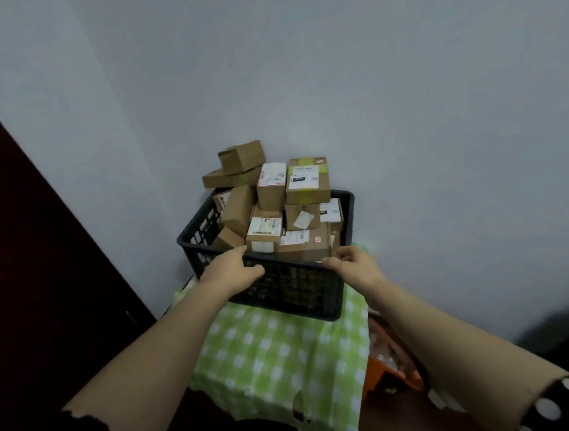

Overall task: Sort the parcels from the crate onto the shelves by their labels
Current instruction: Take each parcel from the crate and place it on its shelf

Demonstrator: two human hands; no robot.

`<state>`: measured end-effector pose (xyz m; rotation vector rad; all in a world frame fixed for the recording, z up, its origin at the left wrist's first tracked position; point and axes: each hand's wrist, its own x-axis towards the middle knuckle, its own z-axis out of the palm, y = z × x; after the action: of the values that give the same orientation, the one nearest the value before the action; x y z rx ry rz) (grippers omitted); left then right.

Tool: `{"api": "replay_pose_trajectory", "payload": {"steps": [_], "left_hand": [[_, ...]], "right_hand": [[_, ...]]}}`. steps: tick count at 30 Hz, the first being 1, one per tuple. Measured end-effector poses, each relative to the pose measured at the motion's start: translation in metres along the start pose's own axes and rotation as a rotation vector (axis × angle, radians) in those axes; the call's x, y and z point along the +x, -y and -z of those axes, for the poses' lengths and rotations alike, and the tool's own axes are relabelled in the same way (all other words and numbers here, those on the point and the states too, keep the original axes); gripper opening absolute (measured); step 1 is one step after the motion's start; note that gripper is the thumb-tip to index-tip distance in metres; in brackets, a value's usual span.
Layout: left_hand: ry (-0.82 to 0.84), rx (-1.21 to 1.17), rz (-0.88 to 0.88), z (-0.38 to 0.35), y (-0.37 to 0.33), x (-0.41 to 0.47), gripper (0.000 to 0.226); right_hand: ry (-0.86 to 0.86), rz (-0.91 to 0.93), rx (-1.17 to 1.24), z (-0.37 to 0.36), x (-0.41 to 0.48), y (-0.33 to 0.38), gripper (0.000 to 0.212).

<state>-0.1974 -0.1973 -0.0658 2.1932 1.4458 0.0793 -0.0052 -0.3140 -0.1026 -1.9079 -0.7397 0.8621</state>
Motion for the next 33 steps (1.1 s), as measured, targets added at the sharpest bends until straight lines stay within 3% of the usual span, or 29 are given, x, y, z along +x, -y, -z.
{"api": "replay_pose_trajectory", "payload": {"steps": [2,6,15,18,20,26,33], "left_hand": [[-0.001,-0.079,-0.028,0.0,-0.006,0.037,0.048],[0.017,-0.161,-0.016,0.002,-0.021,0.1,0.059],[0.035,-0.26,-0.007,-0.003,-0.054,0.197,0.056],[0.02,-0.266,0.007,-0.008,-0.067,0.22,0.052],[0.017,-0.293,0.04,-0.013,-0.077,0.228,0.053],[-0.014,-0.468,0.145,-0.029,-0.098,0.239,0.057],[-0.17,-0.616,0.232,-0.029,-0.113,0.223,0.045]], "right_hand": [[-0.046,-0.026,0.017,0.004,0.031,0.006,0.052],[-0.094,-0.088,0.028,0.009,0.088,0.026,0.049],[-0.135,-0.144,0.065,0.02,0.207,0.031,0.049],[-0.115,-0.162,0.132,0.024,0.243,0.033,0.037],[-0.072,-0.204,0.216,0.025,0.262,0.037,0.025],[0.102,-0.236,0.387,0.02,0.303,0.037,0.034],[0.106,-0.084,0.495,0.029,0.285,0.021,0.04]]}}
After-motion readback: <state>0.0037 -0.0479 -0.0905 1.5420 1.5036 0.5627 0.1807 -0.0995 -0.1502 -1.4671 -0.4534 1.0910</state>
